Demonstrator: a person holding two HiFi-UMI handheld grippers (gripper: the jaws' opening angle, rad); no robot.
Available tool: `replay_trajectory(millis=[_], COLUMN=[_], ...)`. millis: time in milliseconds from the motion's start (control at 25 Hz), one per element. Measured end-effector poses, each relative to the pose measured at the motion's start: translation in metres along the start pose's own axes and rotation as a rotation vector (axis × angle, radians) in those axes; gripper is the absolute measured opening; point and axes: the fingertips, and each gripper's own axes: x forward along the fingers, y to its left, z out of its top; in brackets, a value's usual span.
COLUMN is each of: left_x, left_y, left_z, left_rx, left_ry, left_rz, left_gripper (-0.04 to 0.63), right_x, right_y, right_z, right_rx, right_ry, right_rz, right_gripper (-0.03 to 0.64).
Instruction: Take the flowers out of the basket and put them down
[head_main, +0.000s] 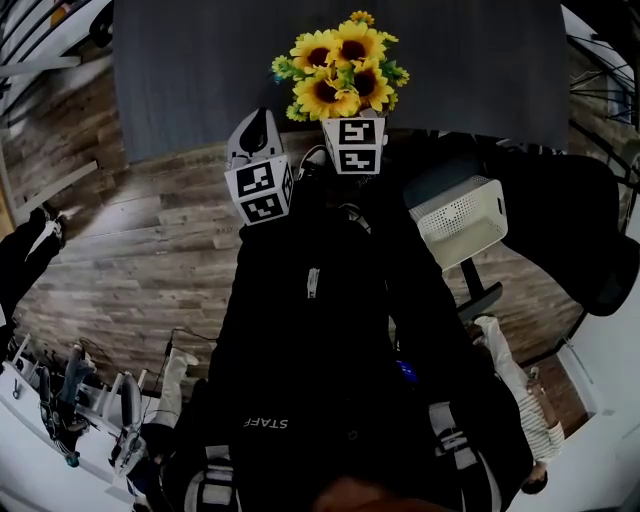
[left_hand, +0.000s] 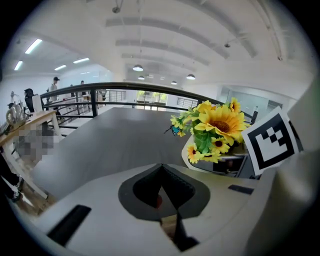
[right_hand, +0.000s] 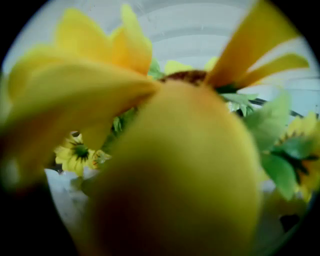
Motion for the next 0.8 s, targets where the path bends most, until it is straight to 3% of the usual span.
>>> replay_trajectory(millis=[320, 560, 680, 720, 800], left_x=[-0.014, -0.056, -0.082, -0.092, -0.113], left_y=[0.004, -0.011, -0.031, -0.039, -0.057], left_z=[0.014, 0.034, 0.057, 0.067, 0.088], left_rx=[0.01, -0.012, -0.018, -0.014, -0.004], left_ry=[-0.031, -0.056, -0.088, -0.102, -0.128], left_rz=[0.01, -0.001, -0.034, -0.046, -0.069], left_gripper=[0.0, 0.0, 0.0, 0.0, 0.0], right_x=[-0.041, -0.119, -0.165, -0.181, -0.213], right_y=[0.005, -0.001, -0.009, -0.012, -0.019], right_z=[0.005, 0.011, 0.035, 0.047, 0.073], right_rx=[0.021, 0.057, 0.05, 0.045, 0.045], right_ry=[-0.051, -0.06, -0.091, -0.112, -0.164], right_rz=[0.022, -0.009, -0.048, -0.067, -0.116], right_gripper=[0.522, 0.52, 0.517, 0.499, 0.355])
